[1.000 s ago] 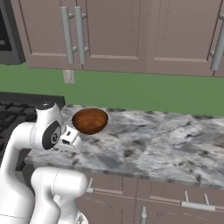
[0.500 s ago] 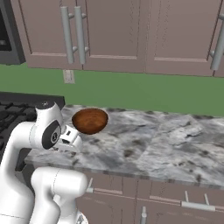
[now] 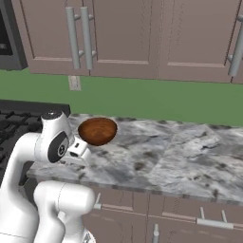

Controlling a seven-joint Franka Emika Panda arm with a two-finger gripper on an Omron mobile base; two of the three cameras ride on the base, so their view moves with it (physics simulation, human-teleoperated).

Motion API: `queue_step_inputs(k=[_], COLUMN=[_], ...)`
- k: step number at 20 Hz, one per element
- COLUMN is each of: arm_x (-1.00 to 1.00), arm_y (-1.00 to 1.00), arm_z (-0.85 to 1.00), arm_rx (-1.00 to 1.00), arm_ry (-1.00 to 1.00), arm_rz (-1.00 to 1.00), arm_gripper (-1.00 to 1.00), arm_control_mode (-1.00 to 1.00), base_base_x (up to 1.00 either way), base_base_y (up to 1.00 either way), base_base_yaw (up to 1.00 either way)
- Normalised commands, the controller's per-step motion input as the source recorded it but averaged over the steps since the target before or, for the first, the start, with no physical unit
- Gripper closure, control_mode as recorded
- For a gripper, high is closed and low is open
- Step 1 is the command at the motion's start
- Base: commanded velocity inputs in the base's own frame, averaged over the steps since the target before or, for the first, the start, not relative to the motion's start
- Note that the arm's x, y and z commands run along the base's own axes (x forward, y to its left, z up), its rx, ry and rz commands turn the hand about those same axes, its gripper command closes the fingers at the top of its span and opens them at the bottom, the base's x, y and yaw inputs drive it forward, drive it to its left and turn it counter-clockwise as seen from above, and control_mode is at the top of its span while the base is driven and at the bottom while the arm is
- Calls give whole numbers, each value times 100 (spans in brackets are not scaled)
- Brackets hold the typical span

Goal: Pick the cup and bowl from the counter and place them on the counter next to the sink.

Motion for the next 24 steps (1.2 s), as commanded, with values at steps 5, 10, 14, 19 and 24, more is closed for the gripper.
queue_step_inputs(k=[5,10,14,19,24], arm_x=[0,0,22,89,72], arm_y=[-63,-42,0,5,5], arm_z=[-2,2,14,0,5], arm_rx=[15,16,1,0,0], arm_ry=[-12,-11,0,0,1], arm_rz=[0,4,0,0,-3], arm_gripper=[-100,-100,-100,-100,-100], arm_control_mode=[-100,-100,-100,-100,-100], base_base_x=[0,0,0,0,0], base_base_y=[0,0,0,0,0], base_base_yaw=[0,0,0,0,0])
